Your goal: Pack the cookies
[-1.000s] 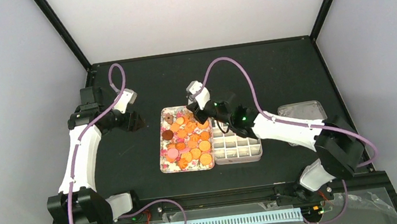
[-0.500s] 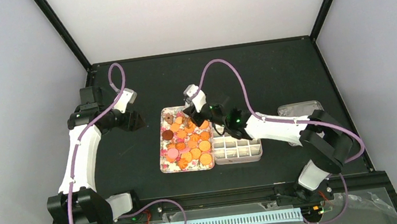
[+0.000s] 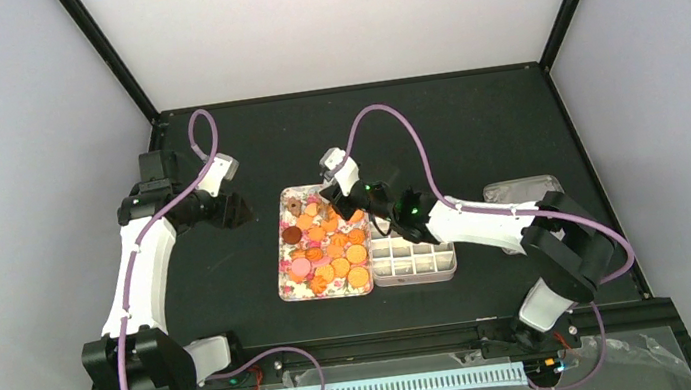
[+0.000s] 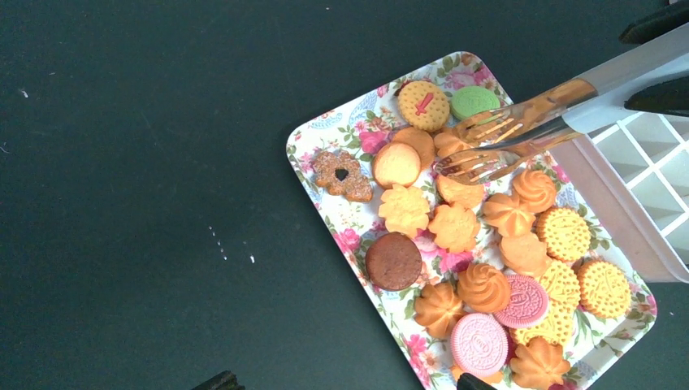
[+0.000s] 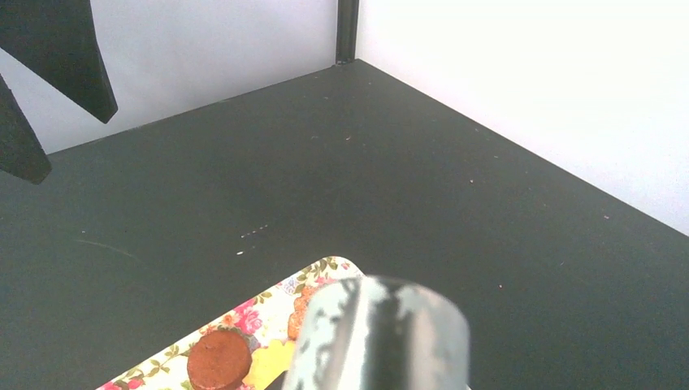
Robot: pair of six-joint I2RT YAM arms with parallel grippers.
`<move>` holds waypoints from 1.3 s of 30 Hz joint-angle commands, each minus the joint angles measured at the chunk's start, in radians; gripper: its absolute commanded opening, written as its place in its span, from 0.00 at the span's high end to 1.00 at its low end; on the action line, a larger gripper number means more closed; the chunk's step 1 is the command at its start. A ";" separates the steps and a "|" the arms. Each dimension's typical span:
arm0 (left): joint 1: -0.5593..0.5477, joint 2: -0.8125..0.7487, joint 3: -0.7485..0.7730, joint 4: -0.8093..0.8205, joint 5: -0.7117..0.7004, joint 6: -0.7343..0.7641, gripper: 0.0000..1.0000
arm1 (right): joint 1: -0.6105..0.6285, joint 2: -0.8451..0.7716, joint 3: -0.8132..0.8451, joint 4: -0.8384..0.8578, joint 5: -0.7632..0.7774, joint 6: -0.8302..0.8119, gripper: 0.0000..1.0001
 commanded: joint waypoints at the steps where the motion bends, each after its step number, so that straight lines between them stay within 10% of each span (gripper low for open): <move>1: 0.010 -0.008 0.043 0.002 0.025 0.005 0.30 | 0.000 -0.003 0.003 0.026 0.039 -0.042 0.69; 39: 0.009 -0.004 0.049 -0.018 0.040 0.015 0.30 | 0.012 0.123 0.052 -0.019 0.035 -0.088 0.64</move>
